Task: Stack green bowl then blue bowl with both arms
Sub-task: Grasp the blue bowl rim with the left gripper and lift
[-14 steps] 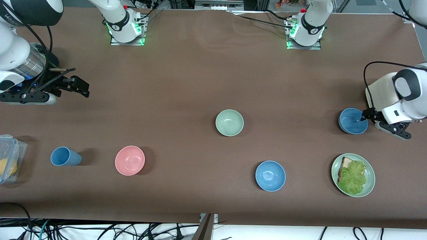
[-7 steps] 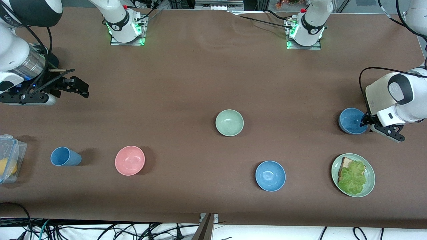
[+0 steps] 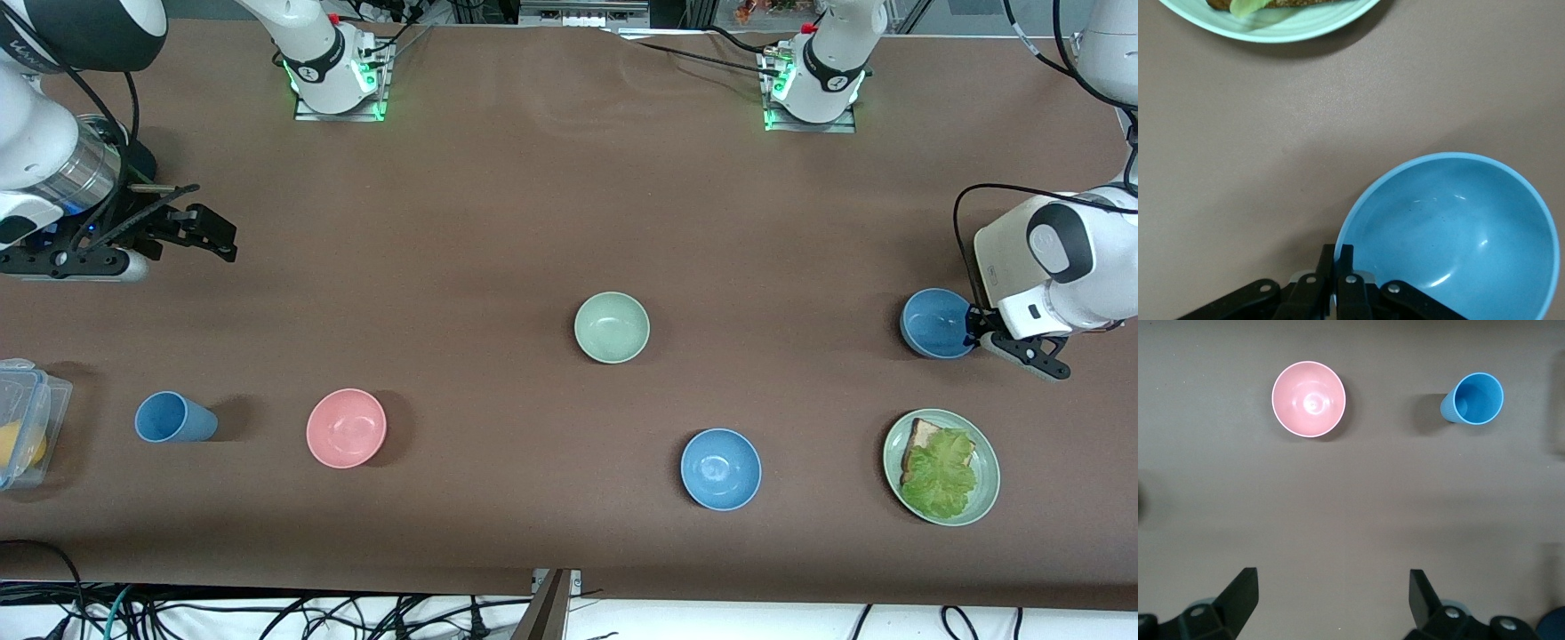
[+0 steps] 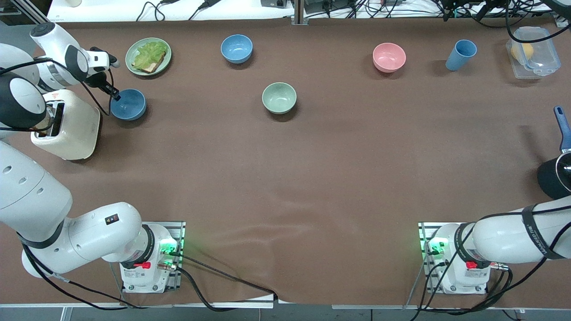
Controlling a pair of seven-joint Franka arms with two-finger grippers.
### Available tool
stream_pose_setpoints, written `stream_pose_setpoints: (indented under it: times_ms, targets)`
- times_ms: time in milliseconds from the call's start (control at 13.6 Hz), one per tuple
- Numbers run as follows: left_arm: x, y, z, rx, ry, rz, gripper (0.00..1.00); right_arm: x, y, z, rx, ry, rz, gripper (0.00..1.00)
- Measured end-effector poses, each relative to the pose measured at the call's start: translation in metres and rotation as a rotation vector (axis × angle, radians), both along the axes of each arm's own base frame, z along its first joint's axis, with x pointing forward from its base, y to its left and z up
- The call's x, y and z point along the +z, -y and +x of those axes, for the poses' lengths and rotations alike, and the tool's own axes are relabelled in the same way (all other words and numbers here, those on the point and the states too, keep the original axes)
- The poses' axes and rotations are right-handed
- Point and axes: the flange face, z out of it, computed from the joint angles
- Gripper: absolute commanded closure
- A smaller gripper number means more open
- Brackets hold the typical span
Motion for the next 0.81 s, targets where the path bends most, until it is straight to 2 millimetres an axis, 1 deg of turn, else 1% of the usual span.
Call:
stream_pose_setpoints:
  times_ms: [147,220,440,514,587,661,807]
  targets:
    - [0.011,0.004,0.004,-0.009,-0.021,-0.011,1.00,0.000,0.000,0.000,-0.001,0.000,0.000,0.00]
    - [0.024,0.011,0.008,-0.021,-0.035,-0.019,1.00,0.000,0.001,0.000,-0.001,0.000,0.000,0.00]
    - [0.080,0.047,0.027,-0.066,-0.071,-0.047,1.00,0.000,0.003,0.001,-0.006,-0.001,0.000,0.00]
    - [0.094,0.064,0.033,-0.065,-0.081,-0.056,1.00,0.000,0.004,0.001,-0.006,-0.001,0.000,0.00]
    - [0.105,0.086,0.040,-0.058,-0.092,-0.067,1.00,0.000,0.004,0.001,-0.007,-0.001,0.000,0.00]
    - [0.113,0.112,0.046,-0.048,-0.099,-0.078,1.00,0.000,0.004,0.001,-0.007,-0.001,0.000,0.00]
    - [0.125,0.180,0.055,0.007,-0.104,-0.099,1.00,0.000,0.004,0.001,-0.008,-0.001,0.000,0.00]
